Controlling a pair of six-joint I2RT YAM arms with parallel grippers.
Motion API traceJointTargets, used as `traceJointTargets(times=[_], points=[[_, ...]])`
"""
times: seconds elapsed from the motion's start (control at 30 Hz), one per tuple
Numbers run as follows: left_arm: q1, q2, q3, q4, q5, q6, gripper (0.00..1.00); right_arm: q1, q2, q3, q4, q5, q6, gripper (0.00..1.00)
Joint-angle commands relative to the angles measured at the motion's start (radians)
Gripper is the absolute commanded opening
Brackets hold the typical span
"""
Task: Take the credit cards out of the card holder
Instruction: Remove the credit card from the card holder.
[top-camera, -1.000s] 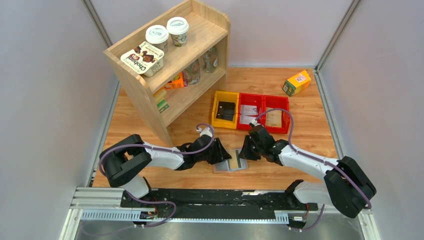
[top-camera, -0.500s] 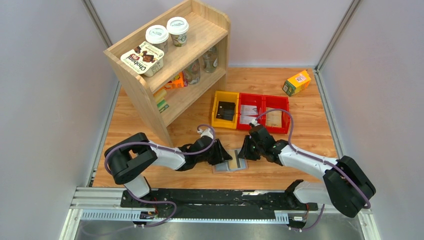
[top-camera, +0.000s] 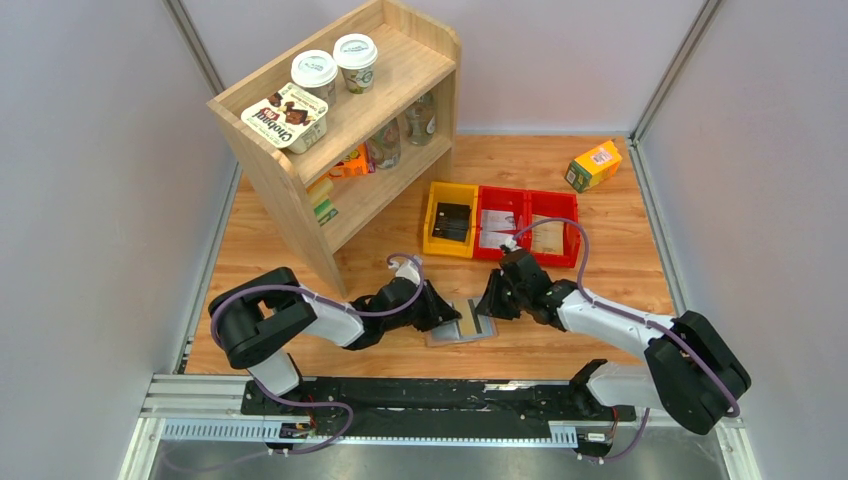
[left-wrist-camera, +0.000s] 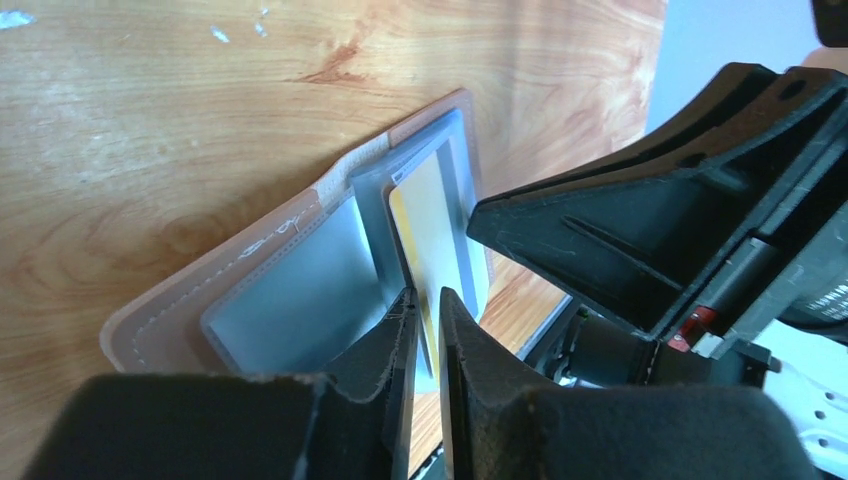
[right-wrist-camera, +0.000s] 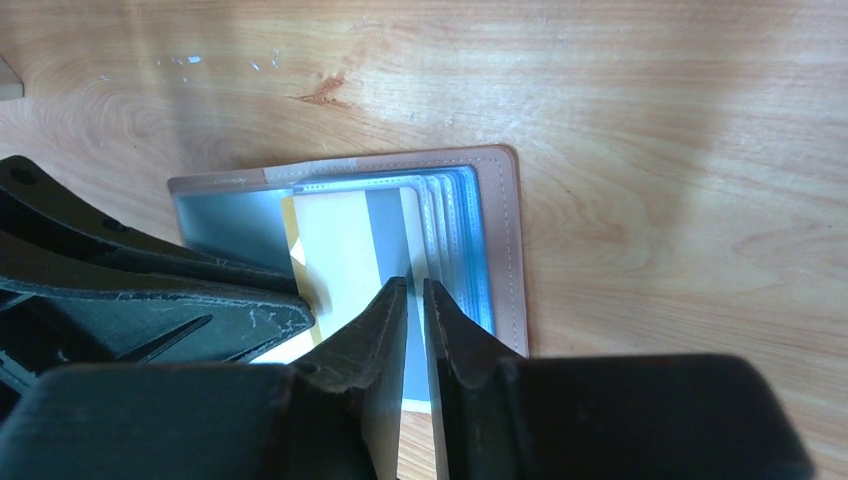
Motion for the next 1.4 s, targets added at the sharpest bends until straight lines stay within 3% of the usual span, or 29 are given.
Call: traceJointTargets(times=[0.0, 0.5, 0.8, 1.1, 1.37], points=[[-0.002, -0.005, 0.01, 0.21, 0.042, -0.019, 0.18, 0.0, 0.026, -0.018, 0.002, -0.005, 0.008, 0.19], [-0.001, 0.07, 0.035, 0.231, 0.054, -0.017, 0.26, 0.0, 0.062, -0.023, 0.033, -0.043, 0.016, 0.19], [-0.001, 0.009, -0.045, 0.248, -0.004, -0.042, 0.11, -0.009, 0.091, -0.021, 0.024, -0.033, 0.024, 0.17], [-0.001, -0.054, -0.109, 0.247, -0.02, -0.073, 0.1, -0.025, 0.151, -0.02, 0.016, -0.034, 0.033, 0.12], [-0.001, -0.129, -0.158, 0.138, -0.076, -0.103, 0.11, -0.04, 0.163, -0.023, 0.007, -0.034, 0.041, 0.1]])
